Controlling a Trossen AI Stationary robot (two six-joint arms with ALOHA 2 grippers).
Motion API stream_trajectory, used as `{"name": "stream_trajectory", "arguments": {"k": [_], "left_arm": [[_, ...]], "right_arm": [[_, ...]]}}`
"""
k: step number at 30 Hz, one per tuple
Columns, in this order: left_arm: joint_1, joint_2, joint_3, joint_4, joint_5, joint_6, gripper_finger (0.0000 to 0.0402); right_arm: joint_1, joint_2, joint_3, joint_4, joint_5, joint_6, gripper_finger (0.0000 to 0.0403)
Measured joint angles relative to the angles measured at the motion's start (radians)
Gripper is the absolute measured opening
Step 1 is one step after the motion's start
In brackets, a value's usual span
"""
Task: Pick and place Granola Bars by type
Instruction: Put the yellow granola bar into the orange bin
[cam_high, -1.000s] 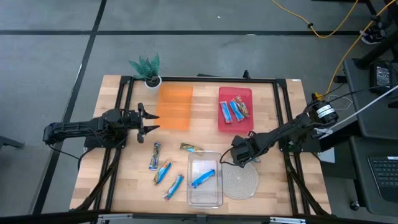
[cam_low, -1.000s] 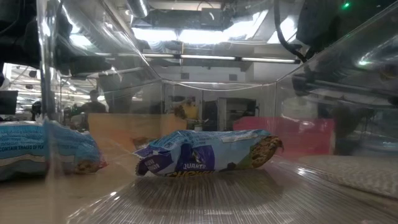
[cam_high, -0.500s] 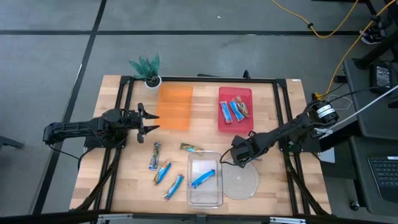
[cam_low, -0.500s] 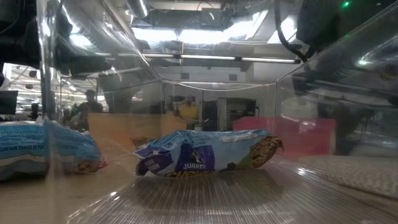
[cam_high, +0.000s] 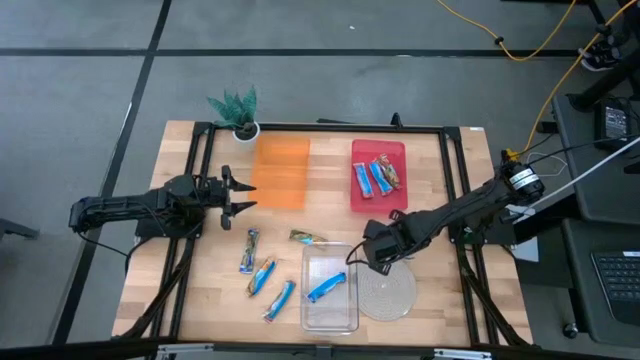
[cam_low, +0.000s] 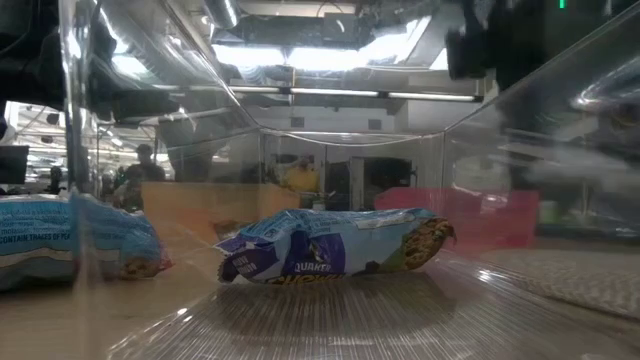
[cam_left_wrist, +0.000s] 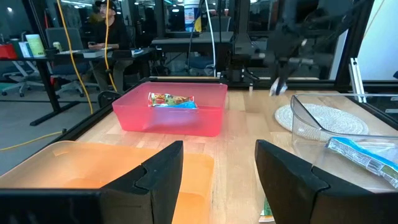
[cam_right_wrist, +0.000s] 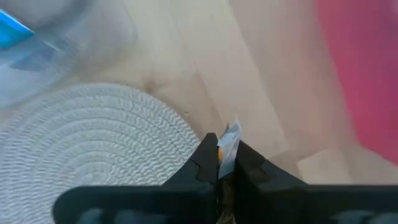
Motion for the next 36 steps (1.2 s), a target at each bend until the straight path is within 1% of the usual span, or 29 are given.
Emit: {"name": "stream_trajectory", "arguments": {"k": [4,9,13,19,22,24,27,29,33,36], "left_arm": [[0.000,0.000,0.000,0.000,0.000,0.000,0.0194],[0.000,0.000,0.000,0.000,0.000,0.000,0.0194],[0.000,0.000,0.000,0.000,0.000,0.000,0.0194],[0.000,0.000,0.000,0.000,0.000,0.000,0.0194],[0.000,0.000,0.000,0.000,0.000,0.000,0.0194],[0.000,0.000,0.000,0.000,0.000,0.000,0.0194],[0.000,0.000,0.000,0.000,0.000,0.000,0.0194],[0.000,0.000,0.000,0.000,0.000,0.000,0.0194],[0.000,0.000,0.000,0.000,0.000,0.000,0.0194],[0.000,0.000,0.000,0.000,0.000,0.000,0.0194]], "right_arm": [[0.015,0.000,0.106,-0.103,0.058,-0.013,0.0036],[0.021,-0.001,0.218,-0.147,0.089,-0.074,0.0018],[0.018,-0.001,0.286,-0.146,0.090,-0.148,0.0018],[-0.044,-0.001,0.353,-0.146,0.090,-0.260,0.0034],[-0.099,-0.001,0.373,-0.146,0.088,-0.317,0.0025],[-0.144,-0.001,0.386,-0.143,0.072,-0.373,0.0017],[-0.214,-0.001,0.397,-0.106,0.040,-0.451,0.0017],[-0.259,-0.001,0.402,-0.061,0.004,-0.501,0.0018],[-0.348,0.002,0.403,0.042,-0.084,-0.593,0.0035],[-0.414,0.014,0.403,0.104,-0.147,-0.649,0.0027]]}}
